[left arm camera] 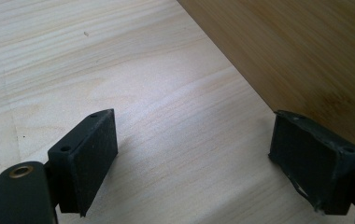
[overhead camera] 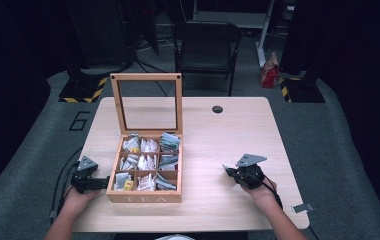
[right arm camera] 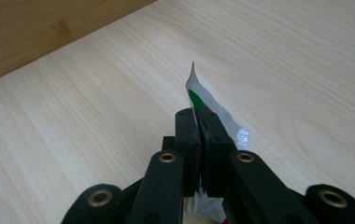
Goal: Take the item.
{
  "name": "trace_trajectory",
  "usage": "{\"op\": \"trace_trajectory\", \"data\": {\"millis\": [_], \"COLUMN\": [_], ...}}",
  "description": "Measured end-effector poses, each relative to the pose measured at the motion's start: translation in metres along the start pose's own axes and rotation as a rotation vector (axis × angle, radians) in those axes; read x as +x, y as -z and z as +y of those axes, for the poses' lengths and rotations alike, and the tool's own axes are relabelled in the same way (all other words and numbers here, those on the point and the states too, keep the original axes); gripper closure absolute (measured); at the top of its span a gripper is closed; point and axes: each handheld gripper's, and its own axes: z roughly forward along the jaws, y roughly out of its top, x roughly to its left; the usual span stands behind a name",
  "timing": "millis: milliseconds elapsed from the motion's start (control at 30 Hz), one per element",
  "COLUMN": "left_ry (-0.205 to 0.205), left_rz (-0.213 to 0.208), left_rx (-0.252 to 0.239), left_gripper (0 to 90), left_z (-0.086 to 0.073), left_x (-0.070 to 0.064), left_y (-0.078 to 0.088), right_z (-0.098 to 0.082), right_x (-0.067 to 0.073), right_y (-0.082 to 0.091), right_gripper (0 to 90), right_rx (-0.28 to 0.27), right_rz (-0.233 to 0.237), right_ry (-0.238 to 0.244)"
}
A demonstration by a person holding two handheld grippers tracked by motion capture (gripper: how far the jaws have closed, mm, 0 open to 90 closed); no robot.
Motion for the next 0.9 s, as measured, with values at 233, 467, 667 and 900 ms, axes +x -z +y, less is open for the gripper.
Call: {"op": "trace_trajectory", "data": {"millis": [233,467,667,900], "left_ry": [0.001,0.000,0.001,-0.001], "left_rz": [-0.001,-0.001,-0.001,0.001], "left_rx": [-0.001,0.000,0.000,-0.001], "left_gripper": [14.8,14.8,14.8,14.8], "left_z": [0.0000,0.0000,0.0000,0.0000], "left_x": [0.0000,0.0000,0.0000,0.0000], "left_y": [-0.0001,-0.0001,-0.0001,0.0000], "right_z": [-0.0021,-0.0037,-0.0029,0.0001], "right_x": [0.0032,0.0038,0.0056,0.0075], "right_y": [-0.0052,-0.0070,-0.0072,-0.0036], "right_gripper": [86.4,84.7,77.8,61.7], "right_rx": [0.019,0.019,0.014,-0.024], "right_rz": [0.013,0.031,0.037,0.057], "right_ry": [0.013,-0.002,0.005,-0.042]}}
